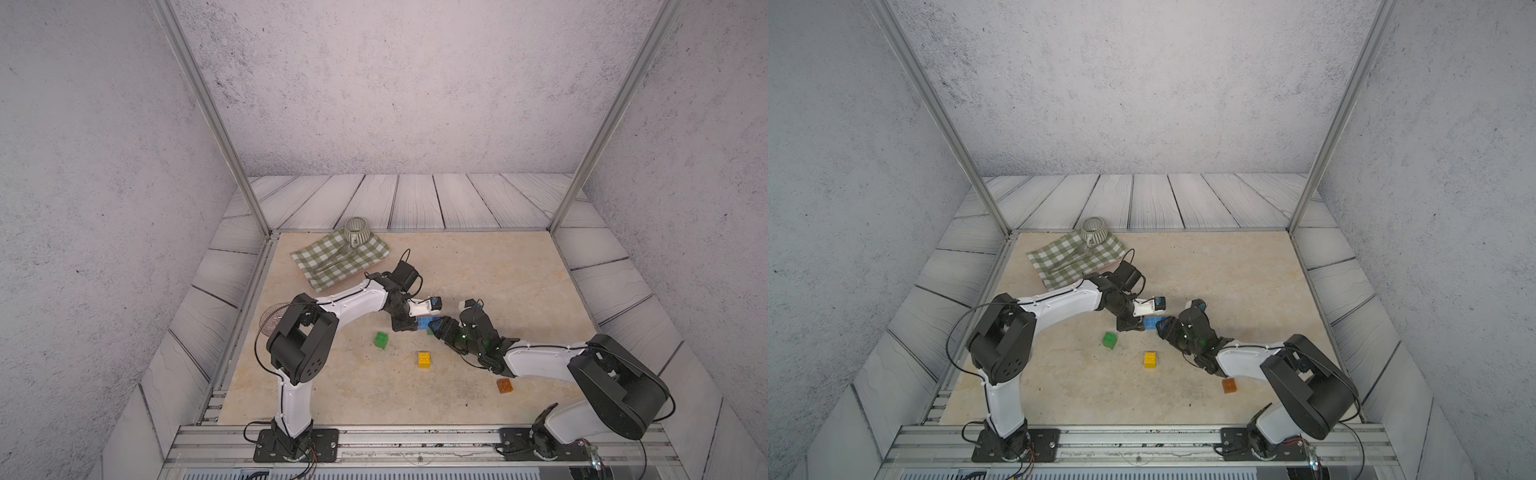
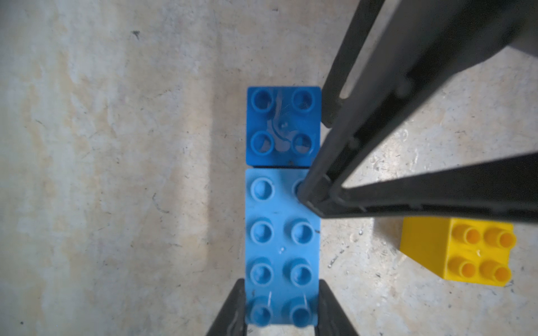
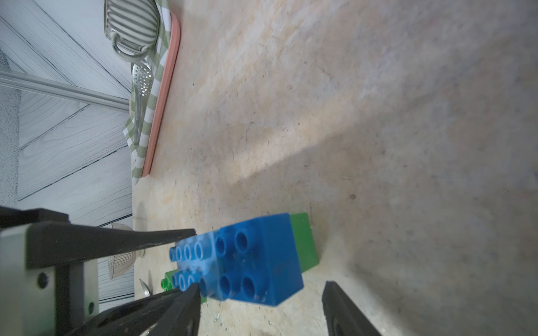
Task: Assemble the number 4 with lego
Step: Assemble the lego brick with the lego brick.
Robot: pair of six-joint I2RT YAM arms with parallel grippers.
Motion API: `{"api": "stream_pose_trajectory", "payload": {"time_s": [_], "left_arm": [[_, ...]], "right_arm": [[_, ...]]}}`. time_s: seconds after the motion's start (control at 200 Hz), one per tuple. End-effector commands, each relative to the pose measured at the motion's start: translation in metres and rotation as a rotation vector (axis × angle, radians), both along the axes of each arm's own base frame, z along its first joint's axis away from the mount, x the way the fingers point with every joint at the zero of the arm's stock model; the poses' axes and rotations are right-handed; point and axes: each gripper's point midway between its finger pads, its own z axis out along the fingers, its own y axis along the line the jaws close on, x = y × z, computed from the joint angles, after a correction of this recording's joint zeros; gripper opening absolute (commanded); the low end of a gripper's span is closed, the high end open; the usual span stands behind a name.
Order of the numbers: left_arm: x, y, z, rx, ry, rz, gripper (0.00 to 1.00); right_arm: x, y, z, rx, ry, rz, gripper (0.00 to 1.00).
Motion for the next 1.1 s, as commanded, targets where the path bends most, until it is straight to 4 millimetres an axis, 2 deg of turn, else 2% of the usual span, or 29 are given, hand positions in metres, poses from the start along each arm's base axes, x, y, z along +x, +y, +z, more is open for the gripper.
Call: {"api": "stream_pose_trajectory", "payload": {"time_s": [0.0, 0.225, 0.616, 0.831, 1.096], "left_arm": [[-0.003, -0.002, -0.004, 0.014, 0.027, 0.0, 0.0], [-0.003, -0.002, -0.004, 0.014, 0.029, 0.001, 0.0], [-0.003, -0.002, -0.004, 0.019, 0.03, 0.002, 0.0], [-0.003, -0.002, -0.005, 0.026, 0.029, 0.01, 0.0], [0.003, -0.003, -0.003, 0.028, 0.005, 0.039, 0.0]], "right_arm": [[-0.003, -0.007, -0.014, -0.027, 0.027, -0.032, 0.64], [-0.008, -0.017, -0.025, -0.03, 0.054, -0.078, 0.56], [-0.013, -0.031, -0.042, -0.035, 0.108, -0.157, 0.57], [-0.023, -0.042, -0.059, -0.065, 0.184, -0.2, 0.56], [-0.034, -0.045, -0.076, -0.074, 0.265, -0.209, 0.55]]}}
